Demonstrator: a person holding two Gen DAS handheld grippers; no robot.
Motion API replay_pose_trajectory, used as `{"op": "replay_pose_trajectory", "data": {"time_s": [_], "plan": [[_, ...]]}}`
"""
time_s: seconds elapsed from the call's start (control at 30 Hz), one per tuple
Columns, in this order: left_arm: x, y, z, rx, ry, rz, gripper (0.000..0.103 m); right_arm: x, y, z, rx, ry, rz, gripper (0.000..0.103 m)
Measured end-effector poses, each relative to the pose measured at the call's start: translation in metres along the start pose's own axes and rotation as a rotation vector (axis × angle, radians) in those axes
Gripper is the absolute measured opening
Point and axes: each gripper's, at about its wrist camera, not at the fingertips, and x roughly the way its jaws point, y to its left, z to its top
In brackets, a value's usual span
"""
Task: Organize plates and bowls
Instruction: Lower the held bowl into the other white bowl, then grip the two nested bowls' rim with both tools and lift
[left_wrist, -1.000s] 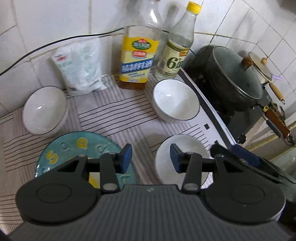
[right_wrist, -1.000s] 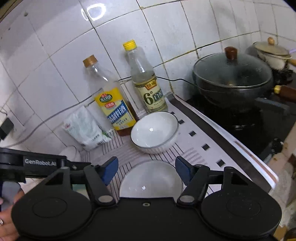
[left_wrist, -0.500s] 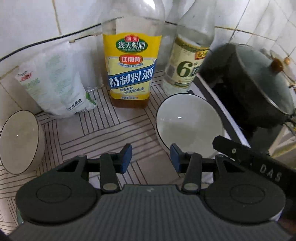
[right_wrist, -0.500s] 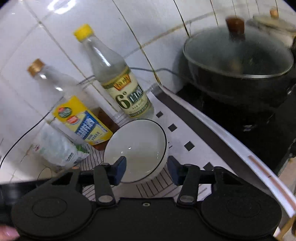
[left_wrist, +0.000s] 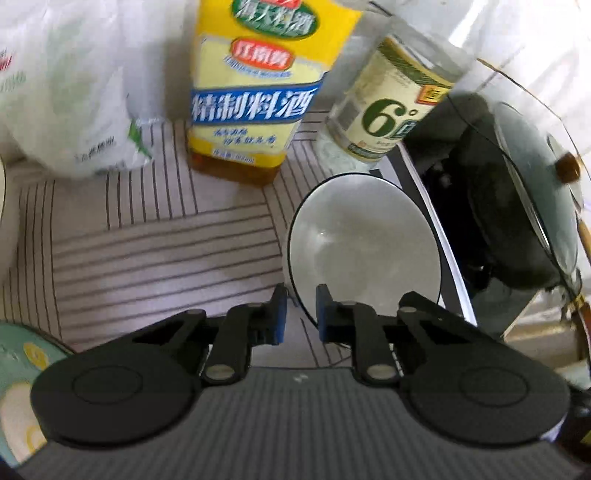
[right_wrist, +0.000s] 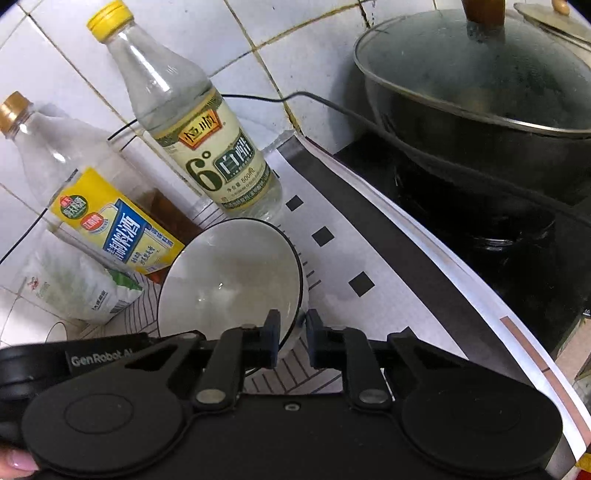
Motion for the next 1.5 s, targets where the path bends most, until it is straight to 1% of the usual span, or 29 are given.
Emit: {"op": "replay_pose_trajectory", "data": {"time_s": [0.1, 0.23, 0.27, 0.33, 0.4, 0.5, 0.6, 0.7, 0.77, 0.9, 1.0, 1.1, 1.33, 1.5], "plan": [[-0.001, -0.008, -0.001, 0.022, -0.012, 0.025, 0.014, 0.007, -0.004, 0.002, 0.008, 0.012, 0.009, 0.016], [-0.011, -0.021, -0.004, 0.067, -0.021, 0.067, 0.013, 0.011, 0.005, -0.002, -0.070, 0.028, -0.045, 0.016], [-0.014, -0.023, -0.005, 0.072, -0.025, 0.078, 0.013, 0.009, 0.005, -0.004, -0.071, 0.035, -0.034, 0.016], [-0.024, -0.024, -0.008, 0.055, -0.026, 0.068, 0.013, 0.001, 0.002, -0.007, -0.053, 0.035, -0.013, 0.016], [-0.034, -0.026, -0.011, 0.046, -0.019, 0.078, 0.013, -0.010, 0.007, -0.010, -0.058, 0.044, -0.026, 0.017], [-0.052, -0.027, -0.015, 0.050, -0.019, 0.086, 0.013, -0.033, 0.019, -0.013, -0.087, 0.012, -0.022, 0.017], [-0.075, -0.024, -0.022, 0.030, -0.031, 0.075, 0.013, -0.054, 0.023, -0.013, -0.083, -0.012, 0.006, 0.017], [-0.096, -0.024, -0.031, 0.039, -0.047, 0.086, 0.013, -0.073, 0.029, -0.017, -0.101, -0.014, 0.038, 0.017], [-0.107, -0.024, -0.038, 0.054, -0.041, 0.100, 0.013, -0.083, 0.031, -0.022, -0.108, -0.009, 0.061, 0.018], [-0.123, -0.023, -0.051, 0.073, -0.038, 0.096, 0.013, -0.095, 0.023, -0.031, -0.050, 0.008, 0.133, 0.018], [-0.126, -0.028, -0.061, 0.098, -0.036, 0.115, 0.013, -0.102, 0.020, -0.043, -0.055, 0.003, 0.146, 0.018], [-0.124, -0.033, -0.071, 0.123, -0.028, 0.137, 0.013, -0.104, 0.018, -0.051, -0.067, 0.001, 0.140, 0.018], [-0.113, -0.036, -0.087, 0.138, 0.018, 0.149, 0.013, -0.108, 0.007, -0.063, -0.066, 0.013, 0.126, 0.018], [-0.105, -0.035, -0.088, 0.137, 0.044, 0.159, 0.013, -0.105, 0.007, -0.068, -0.090, 0.028, 0.102, 0.018]]}}
